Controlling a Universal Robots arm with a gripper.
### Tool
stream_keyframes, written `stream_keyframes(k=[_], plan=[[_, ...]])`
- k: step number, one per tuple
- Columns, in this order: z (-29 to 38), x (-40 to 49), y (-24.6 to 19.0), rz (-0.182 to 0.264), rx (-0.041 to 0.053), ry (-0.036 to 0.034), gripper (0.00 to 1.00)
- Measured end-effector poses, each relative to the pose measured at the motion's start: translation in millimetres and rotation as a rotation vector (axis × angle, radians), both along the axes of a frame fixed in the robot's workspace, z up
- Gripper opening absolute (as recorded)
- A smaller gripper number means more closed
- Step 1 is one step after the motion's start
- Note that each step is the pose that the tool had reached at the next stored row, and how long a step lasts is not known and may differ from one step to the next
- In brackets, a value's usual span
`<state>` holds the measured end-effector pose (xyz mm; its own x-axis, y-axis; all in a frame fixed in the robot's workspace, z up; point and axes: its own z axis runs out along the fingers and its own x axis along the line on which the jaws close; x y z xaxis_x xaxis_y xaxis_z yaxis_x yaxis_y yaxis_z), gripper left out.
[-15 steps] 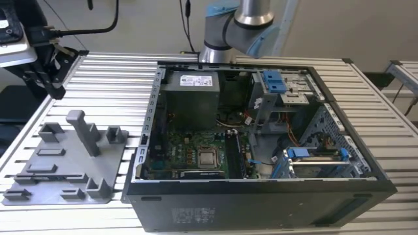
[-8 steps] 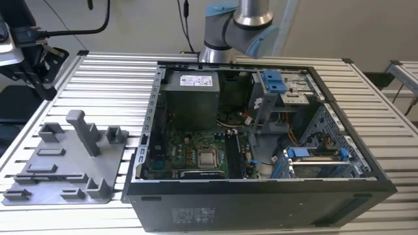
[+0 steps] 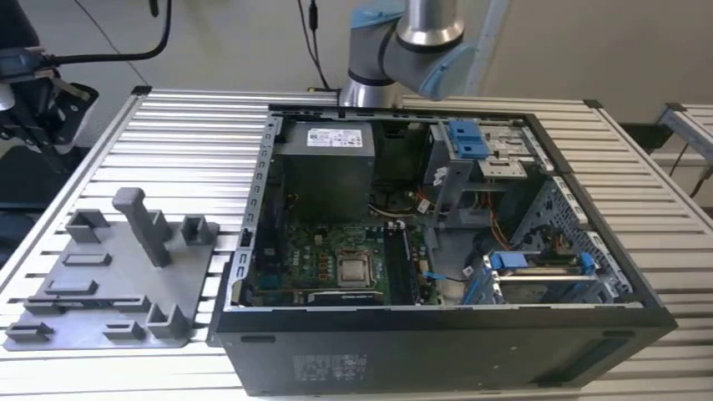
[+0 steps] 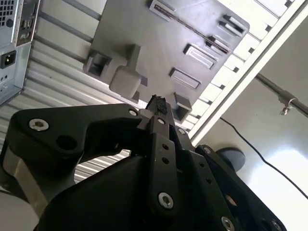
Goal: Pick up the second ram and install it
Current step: 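Reach for the second ram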
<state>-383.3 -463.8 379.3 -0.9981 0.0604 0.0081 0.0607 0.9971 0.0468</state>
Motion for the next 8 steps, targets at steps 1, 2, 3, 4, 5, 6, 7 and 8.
stream_keyframes(k=[1,2,3,4,5,6,7,8], plan=[[-0.1,-2.1,-0.2,0.0,0.0,0.0001,0.11],[-0.4,-4.2,-0.5,0.001,0.0001,0.0,0.11],[-0.6,-6.5,-0.8,0.001,0.0,0.0001,0.11],[-0.8,-8.7,-1.0,0.002,0.0,0.0002,0.11],[-1.0,-11.1,-1.3,0.002,0.0,0.0002,0.11],[-1.1,-13.3,-1.5,0.002,-0.0001,0.0003,0.11],[-1.4,-15.5,-1.7,0.003,0.0,0.0002,0.11],[-1.7,-17.7,-2.0,0.003,0.0,0.0002,0.11]])
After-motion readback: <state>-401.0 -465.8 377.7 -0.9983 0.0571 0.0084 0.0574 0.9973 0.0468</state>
